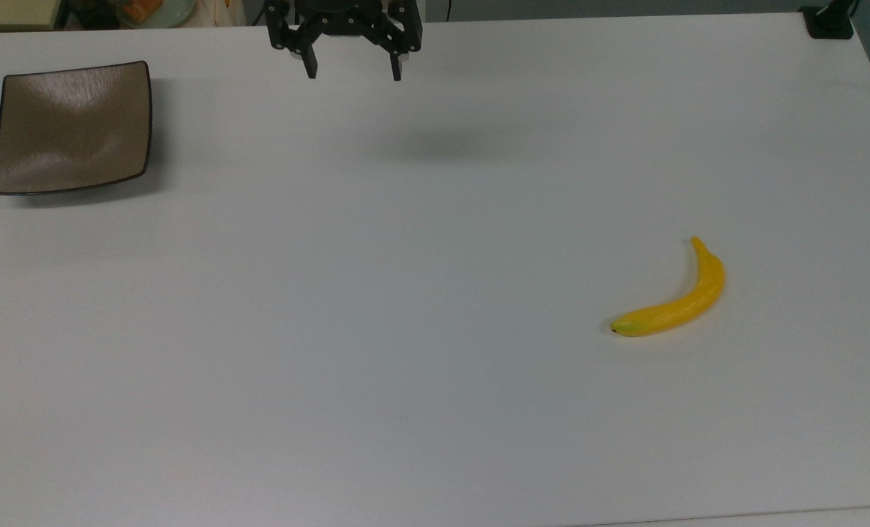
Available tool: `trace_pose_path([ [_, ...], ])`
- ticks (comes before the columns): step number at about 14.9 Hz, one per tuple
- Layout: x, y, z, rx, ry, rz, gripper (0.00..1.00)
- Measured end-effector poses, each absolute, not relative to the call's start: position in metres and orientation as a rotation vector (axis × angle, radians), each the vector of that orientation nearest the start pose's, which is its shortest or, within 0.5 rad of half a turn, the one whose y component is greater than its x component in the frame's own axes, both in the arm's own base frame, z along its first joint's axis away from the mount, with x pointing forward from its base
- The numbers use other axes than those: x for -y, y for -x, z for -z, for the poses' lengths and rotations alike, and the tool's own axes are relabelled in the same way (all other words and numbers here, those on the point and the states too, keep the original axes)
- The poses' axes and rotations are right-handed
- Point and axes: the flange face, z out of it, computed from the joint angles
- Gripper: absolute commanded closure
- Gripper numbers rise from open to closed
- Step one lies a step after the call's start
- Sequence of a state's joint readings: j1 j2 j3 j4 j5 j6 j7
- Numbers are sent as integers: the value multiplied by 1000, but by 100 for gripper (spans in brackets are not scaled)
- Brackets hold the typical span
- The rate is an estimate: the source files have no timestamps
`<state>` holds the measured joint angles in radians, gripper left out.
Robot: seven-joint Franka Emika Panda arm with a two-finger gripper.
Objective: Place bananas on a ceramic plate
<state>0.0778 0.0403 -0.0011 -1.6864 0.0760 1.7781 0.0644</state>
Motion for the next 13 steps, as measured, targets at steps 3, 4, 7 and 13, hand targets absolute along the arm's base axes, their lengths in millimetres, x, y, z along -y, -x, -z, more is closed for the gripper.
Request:
trace_pose_path([
  [3, -57, -581, -563, -19, 3027, 76, 0],
  [4, -60, -583, -563, -48, 3017, 98, 0],
  [7, -72, -592, -559, -165, 2993, 157, 0],
  [13, -162, -613, -519, -390, 2902, 235, 0],
])
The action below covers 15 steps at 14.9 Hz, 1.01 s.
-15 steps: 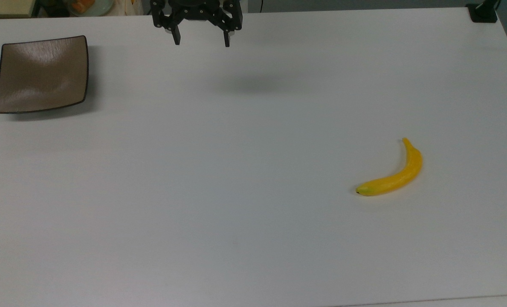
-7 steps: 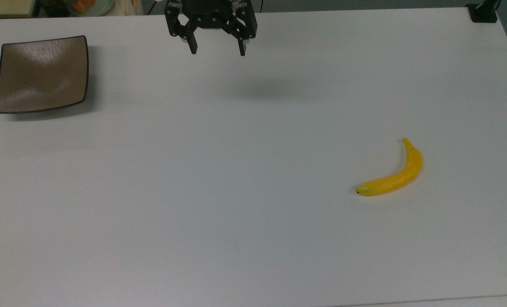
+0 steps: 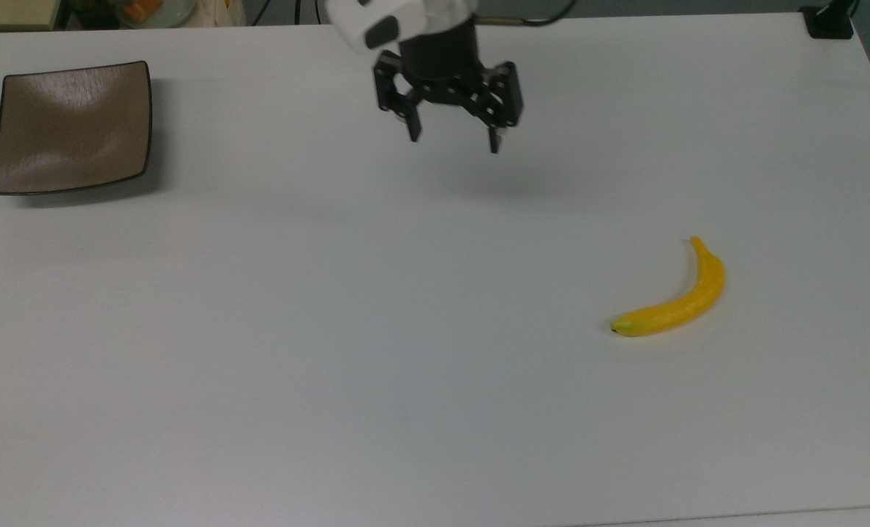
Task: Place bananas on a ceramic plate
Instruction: 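Move the open gripper over the yellow banana and lower it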
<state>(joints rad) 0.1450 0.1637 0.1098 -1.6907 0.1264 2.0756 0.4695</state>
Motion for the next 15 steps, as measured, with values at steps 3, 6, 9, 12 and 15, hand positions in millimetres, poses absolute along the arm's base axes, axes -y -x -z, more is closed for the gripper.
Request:
trace_pose_path([
  [3, -219, -620, -485, -551, 2840, 238, 0],
  [6, -268, -624, -457, -623, 2809, 231, 0],
  [9, -315, -628, -428, -718, 2766, 248, 0],
  [12, -356, -630, -402, -813, 2709, 292, 0],
  [15, -386, -628, -386, -872, 2620, 346, 0],
])
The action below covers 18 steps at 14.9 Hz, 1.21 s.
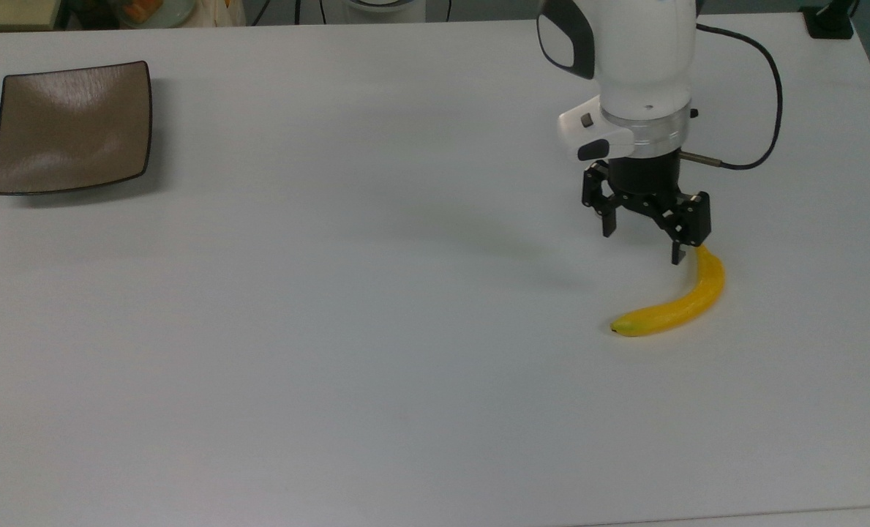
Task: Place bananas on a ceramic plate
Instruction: 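Move the open gripper over the yellow banana and lower it, then close the gripper on the middle of the yellow banana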
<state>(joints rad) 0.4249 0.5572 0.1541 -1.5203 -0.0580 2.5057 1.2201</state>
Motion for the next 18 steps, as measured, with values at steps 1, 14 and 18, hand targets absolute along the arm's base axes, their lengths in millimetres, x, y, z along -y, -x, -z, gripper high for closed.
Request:
trace_pose_path([
  [1, -395, -628, -384, -900, 2596, 358, 0],
  [14, -453, -651, -306, -972, 2593, 441, 0],
  [18, -467, -651, -288, -912, 2603, 511, 64],
])
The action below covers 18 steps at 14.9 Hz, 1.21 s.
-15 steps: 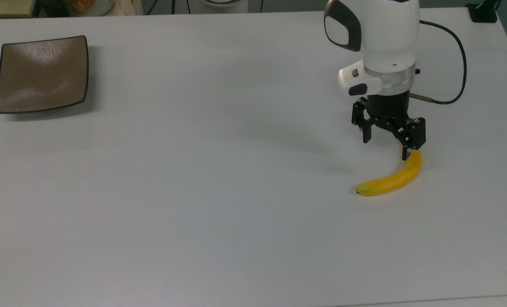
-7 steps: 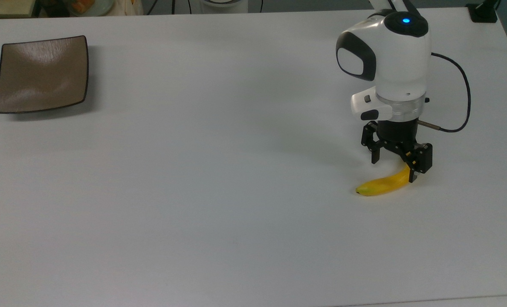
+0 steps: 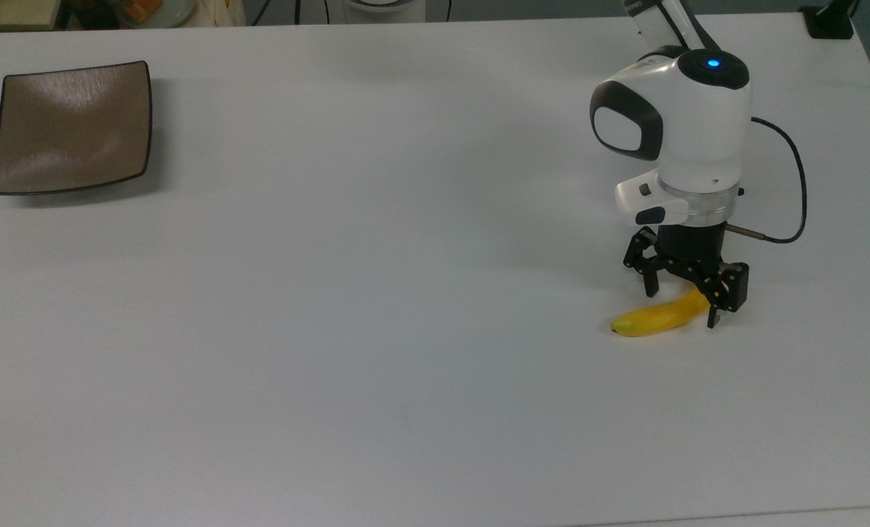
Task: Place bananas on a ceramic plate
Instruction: 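Close the gripper on the middle of the yellow banana, then lift the banana and carry it over the brown plate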
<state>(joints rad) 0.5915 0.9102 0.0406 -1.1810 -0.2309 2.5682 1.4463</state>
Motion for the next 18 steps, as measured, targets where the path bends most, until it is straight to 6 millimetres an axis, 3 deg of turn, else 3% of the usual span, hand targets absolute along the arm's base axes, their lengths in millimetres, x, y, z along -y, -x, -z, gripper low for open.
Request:
trace_pose_path([
  [5, -469, -652, -290, -902, 2590, 524, 84],
  [12, -464, -657, -297, -893, 2588, 551, 84],
  [18, -430, -672, -332, -770, 2636, 605, 84],
])
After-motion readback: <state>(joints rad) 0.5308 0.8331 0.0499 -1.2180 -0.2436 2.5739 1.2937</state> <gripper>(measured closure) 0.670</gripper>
